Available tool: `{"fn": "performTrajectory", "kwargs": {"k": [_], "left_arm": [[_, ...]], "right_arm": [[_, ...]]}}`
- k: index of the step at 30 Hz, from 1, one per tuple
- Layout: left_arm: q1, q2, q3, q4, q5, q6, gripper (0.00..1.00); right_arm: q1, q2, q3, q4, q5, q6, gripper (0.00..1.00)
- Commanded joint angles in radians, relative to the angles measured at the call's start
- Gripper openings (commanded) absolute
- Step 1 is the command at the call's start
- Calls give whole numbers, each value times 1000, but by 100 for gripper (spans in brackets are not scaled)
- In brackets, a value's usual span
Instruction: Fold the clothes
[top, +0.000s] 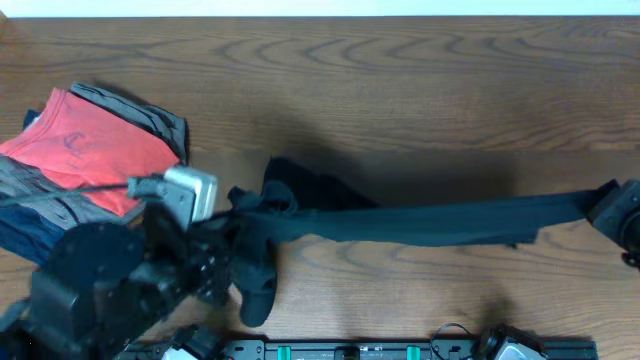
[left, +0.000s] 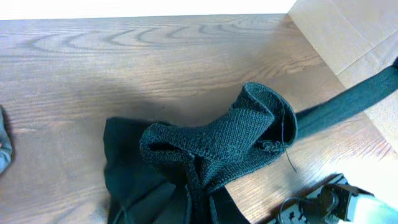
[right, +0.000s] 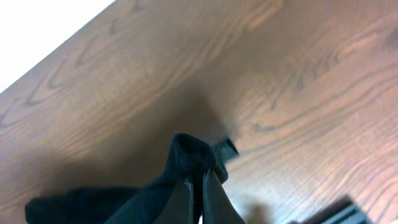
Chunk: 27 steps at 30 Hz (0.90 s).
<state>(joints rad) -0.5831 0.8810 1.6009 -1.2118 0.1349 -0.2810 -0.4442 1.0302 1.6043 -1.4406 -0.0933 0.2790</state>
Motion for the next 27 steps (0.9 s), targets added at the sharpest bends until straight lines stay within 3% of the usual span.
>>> {"fn": "performTrajectory", "kwargs": {"k": [1,8,13,16,20,27], "left_arm": [[7,114,5,28,-48,14,6],[93,437,5,212,-80,75,6],[252,708,43,434,28,130,6],[341,884,201,471,68,153,6],[420,1041,501,442,67,183,6],[516,1078,934,383,107,174,6]], "right_arm": [[-9,79,10,38,-38,-73,1],[51,320,10,282,-107,-93,1],[93,505,13,566,-107,-12,1],[90,579,31,748,-127,93,1],[82,593,103,898,-132,110,1],[8,591,406,795,-73,109,1]]}}
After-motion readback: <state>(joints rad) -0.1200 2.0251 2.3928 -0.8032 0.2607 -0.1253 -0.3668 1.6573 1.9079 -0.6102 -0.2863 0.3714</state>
